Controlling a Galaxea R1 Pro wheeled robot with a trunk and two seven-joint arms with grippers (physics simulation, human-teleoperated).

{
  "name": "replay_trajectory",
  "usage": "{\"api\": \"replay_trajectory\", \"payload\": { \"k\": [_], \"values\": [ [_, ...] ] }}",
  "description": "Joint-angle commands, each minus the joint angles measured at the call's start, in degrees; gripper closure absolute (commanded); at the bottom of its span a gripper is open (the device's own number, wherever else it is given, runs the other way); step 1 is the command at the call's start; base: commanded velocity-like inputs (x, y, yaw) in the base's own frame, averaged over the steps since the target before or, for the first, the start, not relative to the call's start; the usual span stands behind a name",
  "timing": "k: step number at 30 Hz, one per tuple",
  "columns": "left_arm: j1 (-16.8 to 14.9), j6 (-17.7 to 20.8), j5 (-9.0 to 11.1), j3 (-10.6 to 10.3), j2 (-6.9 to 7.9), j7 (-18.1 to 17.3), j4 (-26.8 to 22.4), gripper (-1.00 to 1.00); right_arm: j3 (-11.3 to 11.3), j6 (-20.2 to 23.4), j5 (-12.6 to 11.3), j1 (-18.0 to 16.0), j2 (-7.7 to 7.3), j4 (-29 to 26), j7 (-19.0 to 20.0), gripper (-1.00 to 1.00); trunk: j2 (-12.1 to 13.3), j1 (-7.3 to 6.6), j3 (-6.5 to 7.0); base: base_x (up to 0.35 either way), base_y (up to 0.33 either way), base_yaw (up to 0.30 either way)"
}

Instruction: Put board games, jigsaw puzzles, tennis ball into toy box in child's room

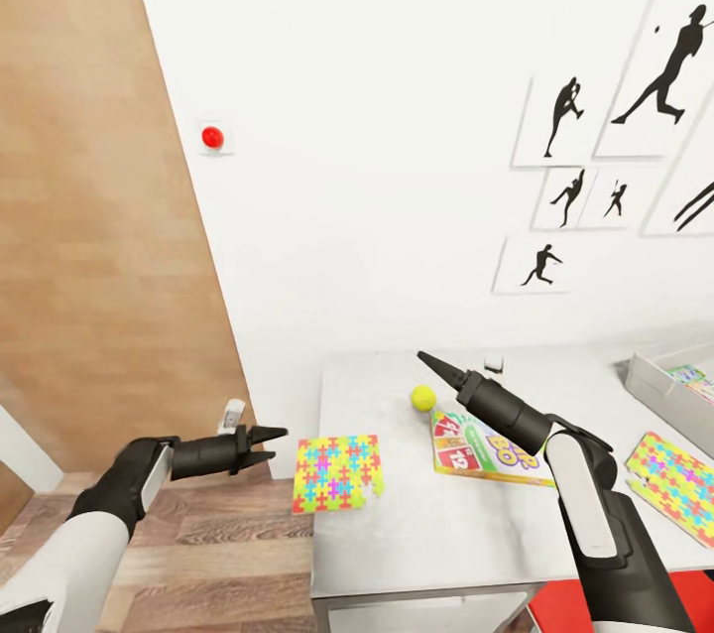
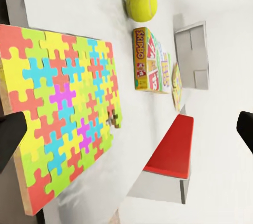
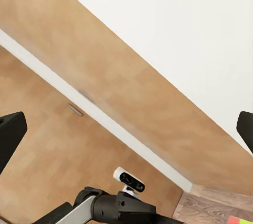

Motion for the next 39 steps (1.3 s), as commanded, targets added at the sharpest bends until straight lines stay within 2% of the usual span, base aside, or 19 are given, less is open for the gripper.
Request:
{"api": "replay_trajectory", "payload": {
  "k": [1, 11, 19, 36, 39],
  "values": [
    [-0.1, 0.5, -0.1, 0.2, -0.13, 0.1, 0.0, -1.00, -0.1, 0.4, -0.2, 0.0, 0.00, 0.0, 0.1, -1.00, -0.5, 0.24, -0.26, 0.000, 0.000, 0.000],
    [0.0, 0.4, 0.2, 0.8, 0.02, 0.3, 0.2, -1.00, -1.1, 0.2, -0.1, 0.0, -0.01, 0.1, 0.3, -1.00, -4.5, 2.43, -2.06, 0.000, 0.000, 0.000],
    [-0.1, 0.7, 0.2, 0.7, 0.04, 0.3, -0.1, -1.00, -1.2, 0.1, 0.2, 0.0, -0.02, 0.2, 0.2, -1.00, -4.5, 2.43, -2.06, 0.000, 0.000, 0.000],
    [0.0, 0.6, 0.1, 0.8, -0.35, 1.2, 0.1, -1.00, -1.2, 0.2, 0.0, 0.0, -0.02, 0.2, 0.5, -1.00, -11.3, 6.17, -5.11, 0.000, 0.000, 0.000],
    [0.0, 0.6, 0.1, 0.8, -0.19, 1.2, 0.2, -1.00, -1.2, 0.2, 0.1, 0.0, -0.02, 0.2, 0.5, -1.00, -11.3, 6.17, -5.11, 0.000, 0.000, 0.000]
  ]
}}
